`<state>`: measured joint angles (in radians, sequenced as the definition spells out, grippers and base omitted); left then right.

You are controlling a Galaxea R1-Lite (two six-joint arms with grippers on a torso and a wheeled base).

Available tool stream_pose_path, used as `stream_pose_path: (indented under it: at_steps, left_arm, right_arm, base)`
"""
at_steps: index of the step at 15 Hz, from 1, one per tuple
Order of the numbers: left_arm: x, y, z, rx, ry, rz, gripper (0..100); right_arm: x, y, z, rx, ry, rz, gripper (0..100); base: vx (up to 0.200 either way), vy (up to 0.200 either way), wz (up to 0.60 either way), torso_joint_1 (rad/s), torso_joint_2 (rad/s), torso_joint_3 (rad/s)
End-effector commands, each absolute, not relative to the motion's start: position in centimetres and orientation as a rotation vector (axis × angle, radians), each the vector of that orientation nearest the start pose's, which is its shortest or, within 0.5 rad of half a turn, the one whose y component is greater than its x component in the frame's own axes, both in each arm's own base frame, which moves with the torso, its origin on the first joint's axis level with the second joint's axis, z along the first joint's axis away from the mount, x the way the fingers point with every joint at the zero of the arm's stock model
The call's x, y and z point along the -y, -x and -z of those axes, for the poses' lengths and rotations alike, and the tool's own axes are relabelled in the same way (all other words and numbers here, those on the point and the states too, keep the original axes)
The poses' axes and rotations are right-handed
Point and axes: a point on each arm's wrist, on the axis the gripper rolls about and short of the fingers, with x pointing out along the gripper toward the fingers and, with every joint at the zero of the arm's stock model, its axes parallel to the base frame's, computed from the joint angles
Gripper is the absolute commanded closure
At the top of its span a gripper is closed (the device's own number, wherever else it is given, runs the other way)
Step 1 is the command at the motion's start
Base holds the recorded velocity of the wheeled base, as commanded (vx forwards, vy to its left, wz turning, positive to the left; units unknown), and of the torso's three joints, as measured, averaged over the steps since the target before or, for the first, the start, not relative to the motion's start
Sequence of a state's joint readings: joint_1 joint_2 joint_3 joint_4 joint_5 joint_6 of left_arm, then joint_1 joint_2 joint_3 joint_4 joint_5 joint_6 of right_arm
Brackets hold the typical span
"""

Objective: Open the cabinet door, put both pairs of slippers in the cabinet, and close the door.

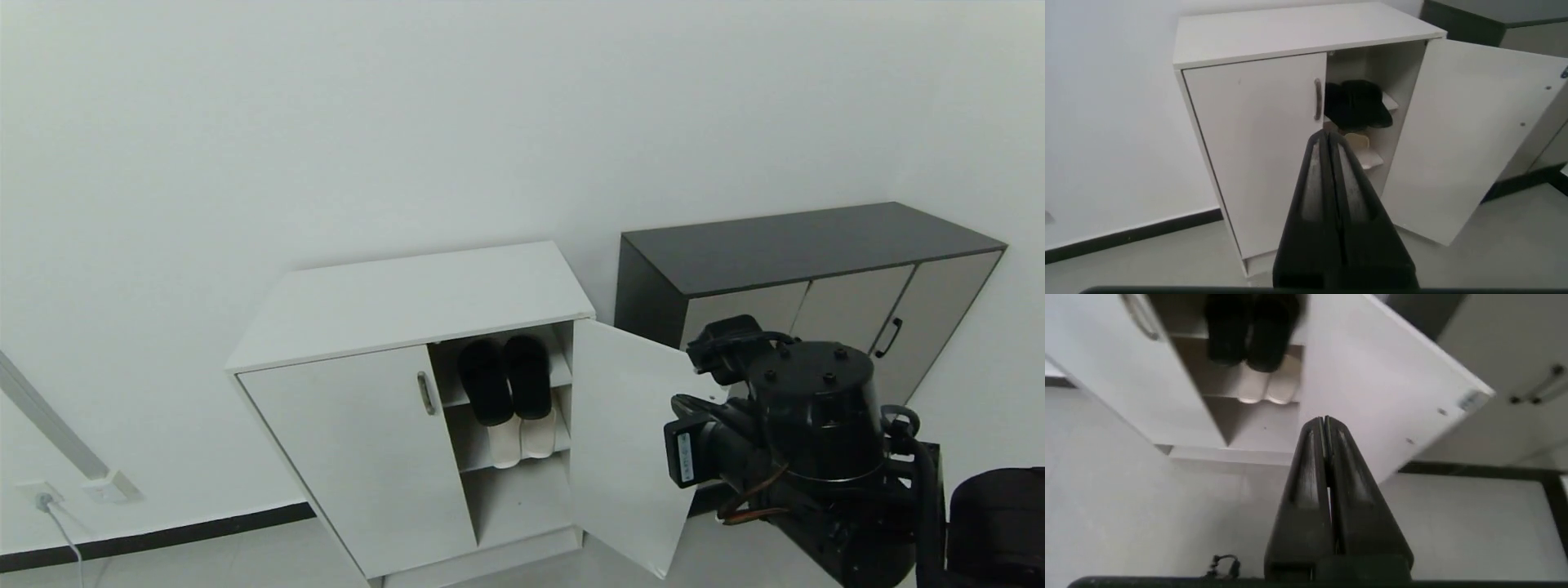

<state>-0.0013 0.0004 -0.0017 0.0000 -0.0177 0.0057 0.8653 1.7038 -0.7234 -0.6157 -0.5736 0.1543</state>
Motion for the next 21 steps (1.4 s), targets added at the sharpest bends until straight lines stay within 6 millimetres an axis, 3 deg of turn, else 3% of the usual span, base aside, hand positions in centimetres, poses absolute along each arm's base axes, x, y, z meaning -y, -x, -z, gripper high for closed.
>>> stream_pose_path:
  at_steps: [1, 4, 5, 8, 11, 15, 21]
  left_arm:
    - [0.0, 2.3, -7.6, 0.000, -0.006, 0.020, 100]
    - [0.0, 2.3, -7.6, 0.000, -0.006, 0.018, 100]
    - [0.0, 2.3, -7.6, 0.000, -0.006, 0.020, 100]
    - [0.0, 2.3, -7.6, 0.002, -0.006, 0.018, 100]
    - [0.0, 2.3, -7.6, 0.000, -0.005, 0.018, 100]
    - [0.0, 2.3, -7.6, 0.000, -0.005, 0.018, 100]
    - [0.0, 2.3, -7.6, 0.000, -0.005, 0.018, 100]
  right_arm:
    - [-20.6, -21.3, -16.3, -0.283, 0.088, -0.216, 100]
    - [-19.1, -25.3, -16.8, -0.274, 0.042, -0.144, 100]
    - [-18.1, -28.4, -16.9, -0.266, 0.019, -0.087, 100]
    - [-17.7, -33.1, -16.8, -0.304, -0.009, -0.033, 100]
    - [-17.6, -36.3, -16.8, -0.338, -0.057, -0.022, 100]
    - [-17.3, -40.0, -15.1, -0.358, -0.066, 0.007, 100]
    - [-17.3, -42.3, -13.2, -0.370, -0.074, 0.017, 100]
  base:
    - [0.000, 0.000, 0.00, 0.000, 0.00, 0.000]
    - [0.000, 0.000, 0.00, 0.000, 0.00, 0.000]
    - [0.000, 0.000, 0.00, 0.000, 0.00, 0.000]
    - [0.000, 0.000, 0.00, 0.000, 0.00, 0.000]
    - [0.000, 0.000, 0.00, 0.000, 0.00, 0.000]
    - [0.000, 0.000, 0.00, 0.000, 0.00, 0.000]
    - [0.000, 0.000, 0.00, 0.000, 0.00, 0.000]
